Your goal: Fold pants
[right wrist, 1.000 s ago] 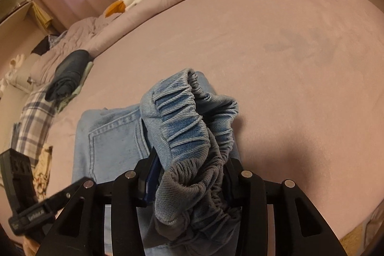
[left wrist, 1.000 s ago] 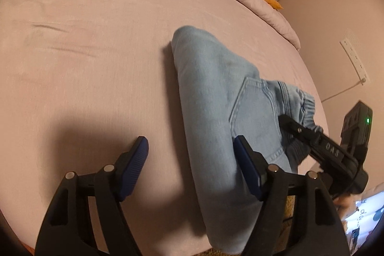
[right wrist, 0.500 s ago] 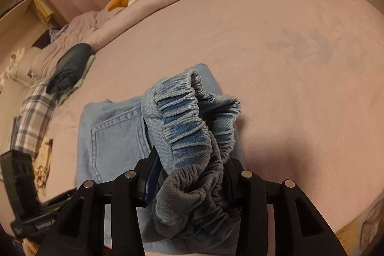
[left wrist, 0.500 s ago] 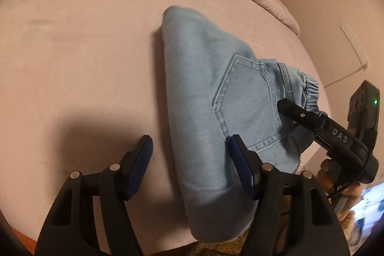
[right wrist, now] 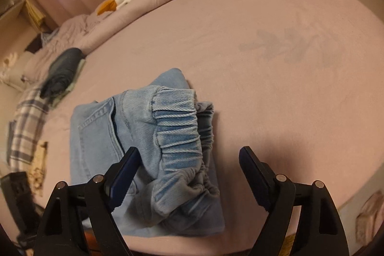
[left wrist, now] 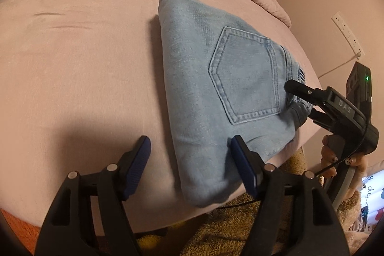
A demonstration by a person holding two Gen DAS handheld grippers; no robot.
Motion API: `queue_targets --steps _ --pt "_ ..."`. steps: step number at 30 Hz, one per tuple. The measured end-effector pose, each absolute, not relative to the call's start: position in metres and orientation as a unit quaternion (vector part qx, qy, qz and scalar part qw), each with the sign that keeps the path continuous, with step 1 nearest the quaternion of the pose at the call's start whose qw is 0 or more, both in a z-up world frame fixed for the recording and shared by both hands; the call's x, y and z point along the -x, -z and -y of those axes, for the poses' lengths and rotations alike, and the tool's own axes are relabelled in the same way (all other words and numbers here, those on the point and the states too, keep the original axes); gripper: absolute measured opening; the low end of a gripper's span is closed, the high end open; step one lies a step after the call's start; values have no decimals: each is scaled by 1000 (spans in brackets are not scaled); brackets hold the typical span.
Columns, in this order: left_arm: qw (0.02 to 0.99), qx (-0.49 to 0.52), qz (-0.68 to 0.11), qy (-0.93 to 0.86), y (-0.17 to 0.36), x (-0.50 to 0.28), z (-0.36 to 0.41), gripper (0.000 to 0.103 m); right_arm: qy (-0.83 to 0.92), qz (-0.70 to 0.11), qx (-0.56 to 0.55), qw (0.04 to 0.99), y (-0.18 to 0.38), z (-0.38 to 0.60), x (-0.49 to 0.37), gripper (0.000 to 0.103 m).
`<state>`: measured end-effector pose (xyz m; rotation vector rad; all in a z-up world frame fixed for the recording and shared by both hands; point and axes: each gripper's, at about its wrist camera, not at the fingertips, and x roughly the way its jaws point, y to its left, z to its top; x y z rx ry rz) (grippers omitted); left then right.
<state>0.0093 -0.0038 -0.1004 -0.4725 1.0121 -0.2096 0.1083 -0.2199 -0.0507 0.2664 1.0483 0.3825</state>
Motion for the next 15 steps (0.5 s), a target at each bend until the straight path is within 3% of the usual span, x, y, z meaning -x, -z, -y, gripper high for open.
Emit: queue_targets --steps 5,12,15 --pt "867 192 -453 80 83 -10 5 85 -193 -471 -152 847 43 235 -103 85" --pt "862 191 -463 76 99 -39 3 84 -226 -529 -146 805 78 214 -110 86" --pt "856 213 -462 89 109 -50 4 85 -240 -519 -159 805 84 209 -113 92"
